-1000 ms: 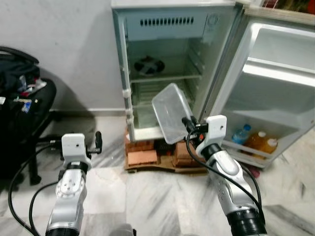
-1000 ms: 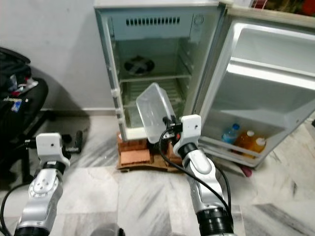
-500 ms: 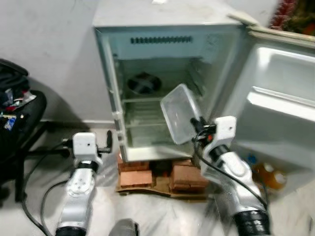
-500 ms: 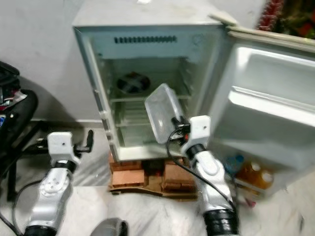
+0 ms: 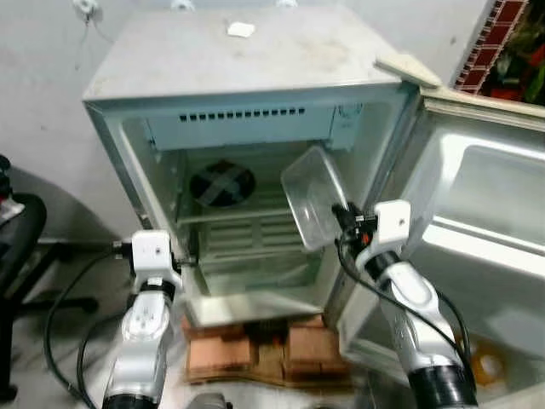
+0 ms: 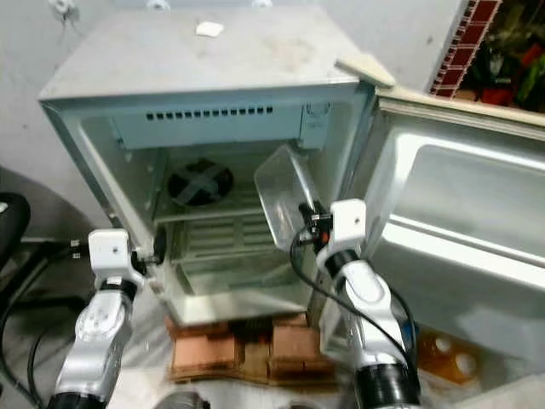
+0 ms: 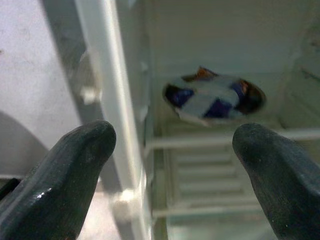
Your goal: Restocking fridge
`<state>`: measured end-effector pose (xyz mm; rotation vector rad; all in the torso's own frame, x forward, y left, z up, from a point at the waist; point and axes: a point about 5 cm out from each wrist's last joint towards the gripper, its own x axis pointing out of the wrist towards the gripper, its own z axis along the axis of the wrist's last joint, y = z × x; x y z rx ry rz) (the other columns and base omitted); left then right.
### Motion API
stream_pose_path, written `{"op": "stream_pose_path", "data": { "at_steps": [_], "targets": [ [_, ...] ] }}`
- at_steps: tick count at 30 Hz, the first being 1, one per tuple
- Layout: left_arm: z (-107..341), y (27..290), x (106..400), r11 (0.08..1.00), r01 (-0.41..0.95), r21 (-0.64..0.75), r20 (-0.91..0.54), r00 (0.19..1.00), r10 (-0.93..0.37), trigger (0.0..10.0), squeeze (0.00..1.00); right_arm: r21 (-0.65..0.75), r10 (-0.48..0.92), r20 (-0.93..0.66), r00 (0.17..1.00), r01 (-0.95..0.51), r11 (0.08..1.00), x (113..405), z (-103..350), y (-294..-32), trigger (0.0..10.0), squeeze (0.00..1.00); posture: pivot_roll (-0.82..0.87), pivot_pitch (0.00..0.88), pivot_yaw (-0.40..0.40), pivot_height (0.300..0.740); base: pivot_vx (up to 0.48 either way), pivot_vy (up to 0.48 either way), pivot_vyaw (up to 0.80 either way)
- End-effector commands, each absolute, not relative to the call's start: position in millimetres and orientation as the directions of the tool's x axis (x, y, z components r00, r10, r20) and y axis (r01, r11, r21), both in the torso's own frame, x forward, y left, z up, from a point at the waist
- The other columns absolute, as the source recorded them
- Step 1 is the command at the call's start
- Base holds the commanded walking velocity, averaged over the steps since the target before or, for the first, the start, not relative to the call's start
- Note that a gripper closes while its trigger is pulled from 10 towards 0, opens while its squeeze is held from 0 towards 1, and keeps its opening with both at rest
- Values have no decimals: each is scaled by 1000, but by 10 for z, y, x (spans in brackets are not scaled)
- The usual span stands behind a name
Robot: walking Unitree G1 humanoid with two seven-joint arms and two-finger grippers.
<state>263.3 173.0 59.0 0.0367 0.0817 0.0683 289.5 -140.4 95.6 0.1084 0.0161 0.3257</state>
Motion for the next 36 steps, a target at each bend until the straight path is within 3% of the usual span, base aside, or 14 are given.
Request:
{"op": "stream_pose_path", "data": {
  "at_steps": [1,10,27,36],
  "targets": [
    [602,1808,2626,994,-85,61,-84,992,90,10000,0,116,351,6,936,-349,930,2900,963,-1318,10000,0,100,38,-13,740,0,0,0],
    [586,1827,2612,993,-99,65,-95,990,105,10000,0,117,361,-1,933,-358,926,2889,947,-1309,10000,0,102,45,-16,740,0,0,334],
    [573,1826,2543,992,-109,62,-121,986,116,10000,0,147,344,-129,930,-325,934,2903,744,-1313,10000,0,120,100,-49,740,0,0,0],
    [661,1845,2425,992,-111,58,-123,985,118,10000,0,242,258,-129,958,-222,945,3135,734,-1255,10000,0,168,172,-44,740,0,0,0]
  ]
}}
